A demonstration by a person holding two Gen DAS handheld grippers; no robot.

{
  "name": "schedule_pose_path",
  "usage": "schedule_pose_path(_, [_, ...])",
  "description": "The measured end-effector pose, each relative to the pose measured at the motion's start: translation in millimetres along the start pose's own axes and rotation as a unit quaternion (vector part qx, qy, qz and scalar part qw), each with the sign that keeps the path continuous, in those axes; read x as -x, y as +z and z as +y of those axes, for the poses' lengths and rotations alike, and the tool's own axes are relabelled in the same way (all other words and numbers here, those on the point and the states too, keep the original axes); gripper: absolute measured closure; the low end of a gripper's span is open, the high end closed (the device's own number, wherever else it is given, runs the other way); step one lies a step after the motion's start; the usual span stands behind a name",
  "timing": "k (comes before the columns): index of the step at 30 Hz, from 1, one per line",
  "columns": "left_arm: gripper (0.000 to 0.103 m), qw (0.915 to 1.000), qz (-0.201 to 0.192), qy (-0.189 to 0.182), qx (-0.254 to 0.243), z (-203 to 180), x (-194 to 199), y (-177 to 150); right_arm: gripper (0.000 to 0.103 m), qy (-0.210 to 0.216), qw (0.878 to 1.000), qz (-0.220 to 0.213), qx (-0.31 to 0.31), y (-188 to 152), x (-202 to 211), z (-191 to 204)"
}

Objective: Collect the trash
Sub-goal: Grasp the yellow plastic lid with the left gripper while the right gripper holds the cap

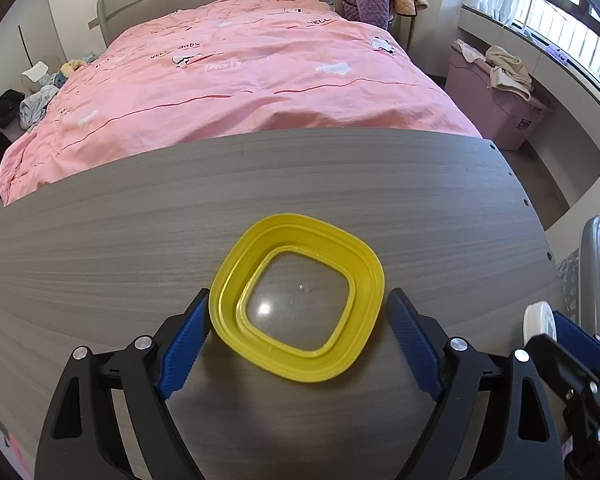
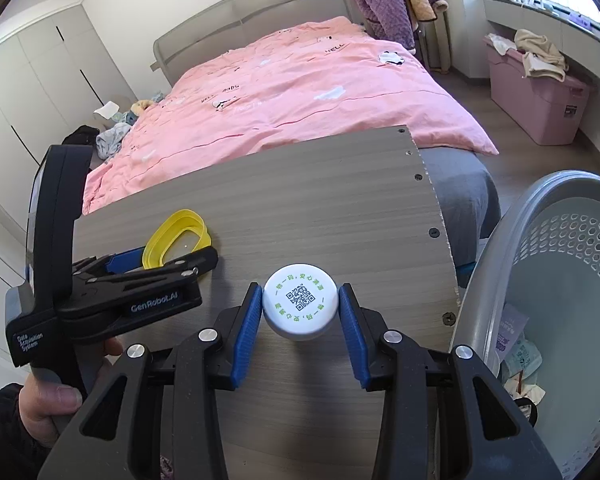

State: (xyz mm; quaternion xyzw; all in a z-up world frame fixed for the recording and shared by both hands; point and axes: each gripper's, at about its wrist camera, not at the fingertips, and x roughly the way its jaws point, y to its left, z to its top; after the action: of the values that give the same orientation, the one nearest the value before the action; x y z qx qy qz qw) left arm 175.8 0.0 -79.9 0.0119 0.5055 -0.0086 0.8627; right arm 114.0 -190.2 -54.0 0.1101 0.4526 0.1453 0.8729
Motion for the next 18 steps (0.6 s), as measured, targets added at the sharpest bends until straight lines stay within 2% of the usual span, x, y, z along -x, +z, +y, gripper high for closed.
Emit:
schedule_pose_path(6, [0.019, 0.9999, -0.012, -0.001, -0.001, -1, -3, 4, 0.064, 0.0, 1.0, 0.001, 0.0, -1, 1, 0])
schedule_pose_path(7, [0.021, 0.9999, -0.014, 0.0, -0.001, -1, -3, 3, 0.064, -0.001, 1.0, 0.0, 0.0, -1, 1, 0])
schedule_pose_path(8, [0.027, 0.9998, -0.018, -0.002, -0.002, 0, -2, 2, 0.064, -0.001, 1.0, -0.001, 0.0, -1, 2, 0])
schedule_pose_path(13, [0.031, 0.9995, -0.024, -0.02, 0.0, 3, 10, -8, 0.064, -0.003, 1.0, -0.004, -0.003, -3, 8, -2])
schedule_pose_path(18, [0.031, 0.9991, -0.037, -0.021, -0.003, 2, 33, -23, 0.064, -0.004, 1.0, -0.009, 0.0, -7, 19, -1])
